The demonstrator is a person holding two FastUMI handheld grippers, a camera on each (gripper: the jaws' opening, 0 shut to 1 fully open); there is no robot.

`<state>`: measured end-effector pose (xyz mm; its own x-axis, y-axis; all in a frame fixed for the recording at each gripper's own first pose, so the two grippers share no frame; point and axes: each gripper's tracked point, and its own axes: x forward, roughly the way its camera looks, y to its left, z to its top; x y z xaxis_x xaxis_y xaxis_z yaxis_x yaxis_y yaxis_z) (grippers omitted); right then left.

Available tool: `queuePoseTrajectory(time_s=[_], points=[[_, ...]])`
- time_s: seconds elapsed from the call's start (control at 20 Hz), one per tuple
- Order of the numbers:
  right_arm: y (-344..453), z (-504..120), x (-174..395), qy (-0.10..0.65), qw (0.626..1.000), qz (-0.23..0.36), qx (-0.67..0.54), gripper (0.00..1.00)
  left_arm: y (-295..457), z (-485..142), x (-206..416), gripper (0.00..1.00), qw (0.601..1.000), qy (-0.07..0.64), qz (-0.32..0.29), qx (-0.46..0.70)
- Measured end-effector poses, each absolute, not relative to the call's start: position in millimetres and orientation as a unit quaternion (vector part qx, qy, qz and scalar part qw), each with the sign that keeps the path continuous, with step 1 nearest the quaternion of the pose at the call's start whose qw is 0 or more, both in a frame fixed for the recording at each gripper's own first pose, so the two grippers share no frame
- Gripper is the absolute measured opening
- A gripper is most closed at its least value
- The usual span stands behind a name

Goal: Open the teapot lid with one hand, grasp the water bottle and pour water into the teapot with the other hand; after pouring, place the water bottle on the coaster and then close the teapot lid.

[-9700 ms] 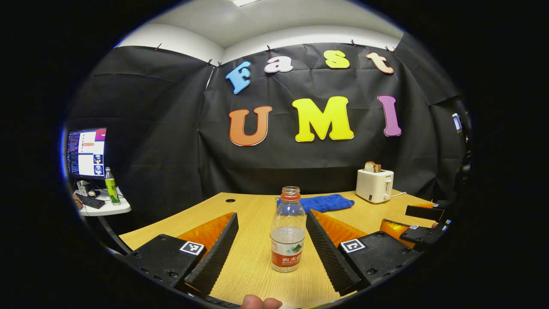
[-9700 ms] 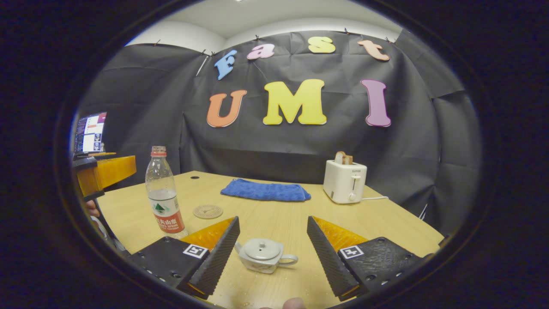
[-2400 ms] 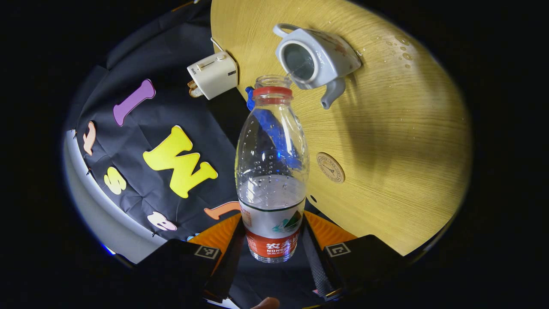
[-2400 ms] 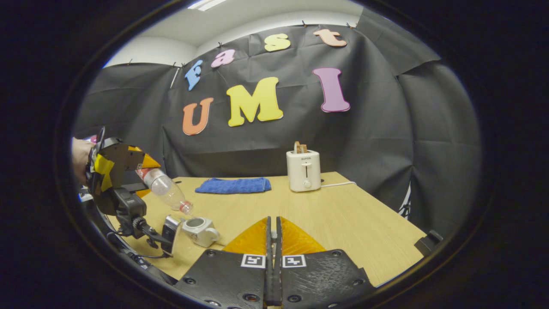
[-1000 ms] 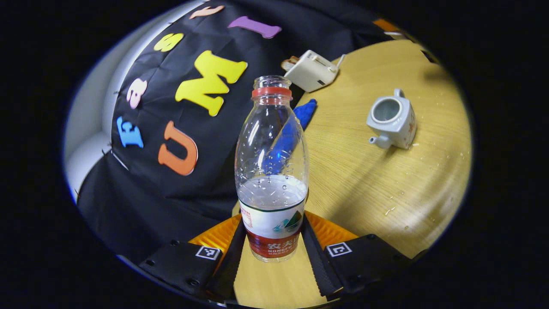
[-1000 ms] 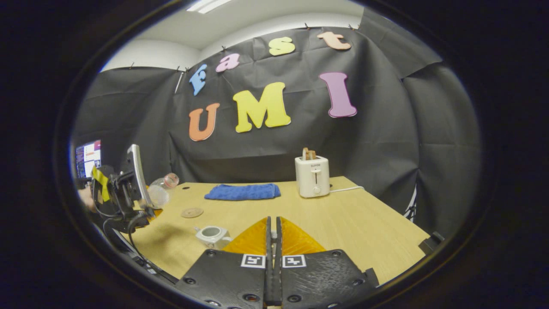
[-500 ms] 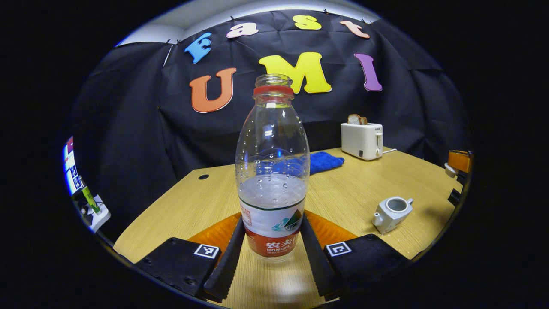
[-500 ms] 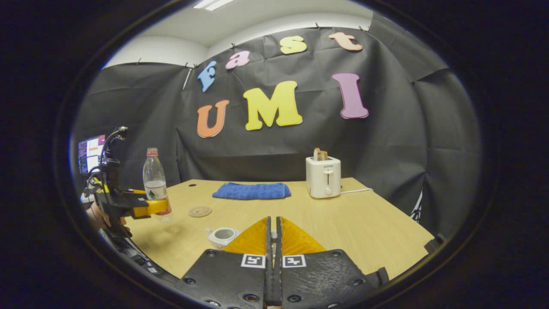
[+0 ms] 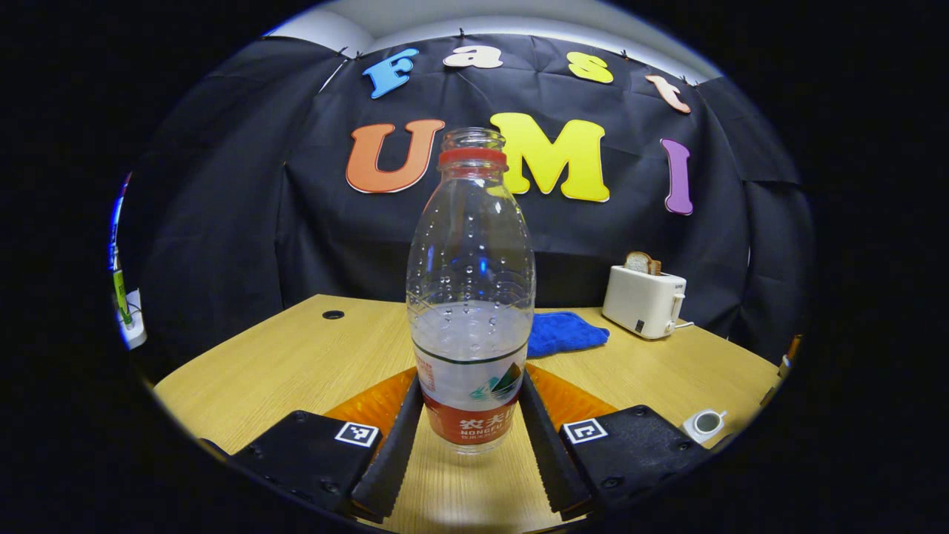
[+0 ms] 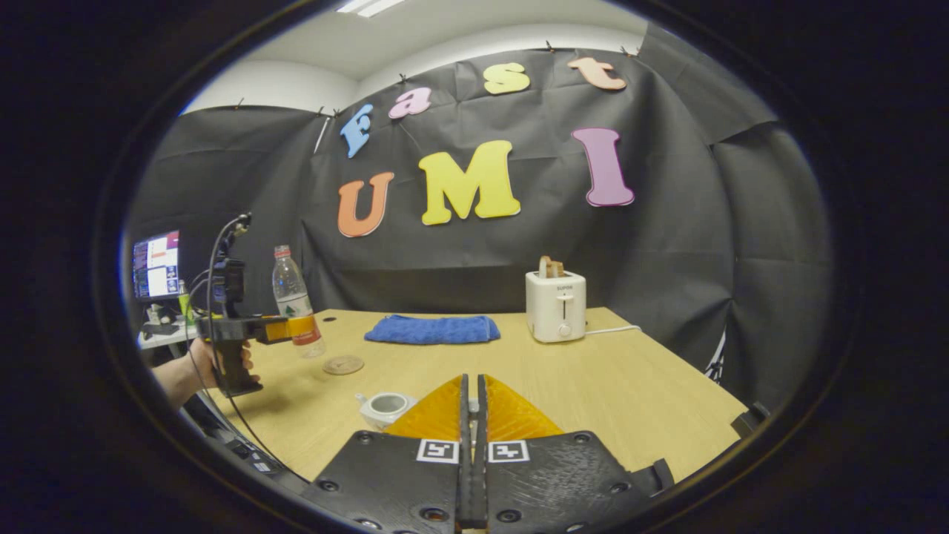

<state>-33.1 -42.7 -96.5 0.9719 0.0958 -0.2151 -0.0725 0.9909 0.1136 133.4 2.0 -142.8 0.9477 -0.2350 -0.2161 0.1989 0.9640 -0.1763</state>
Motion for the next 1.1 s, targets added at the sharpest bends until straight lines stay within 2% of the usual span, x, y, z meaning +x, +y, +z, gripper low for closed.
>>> queuePoseTrajectory(time_s=[0.45, 1.1], points=[[-51.9, -106.5, -29.2, 0.123, 0.990, 0.029, 0.058, 0.00, -8.8, -181.0, 183.7, 0.77, 0.980, 0.149, -0.104, -0.083], [-53.6, -115.4, -27.0, 0.132, 0.989, 0.027, 0.057, 0.00, -21.6, -195.8, 189.5, 0.80, 0.983, 0.147, -0.104, -0.041]])
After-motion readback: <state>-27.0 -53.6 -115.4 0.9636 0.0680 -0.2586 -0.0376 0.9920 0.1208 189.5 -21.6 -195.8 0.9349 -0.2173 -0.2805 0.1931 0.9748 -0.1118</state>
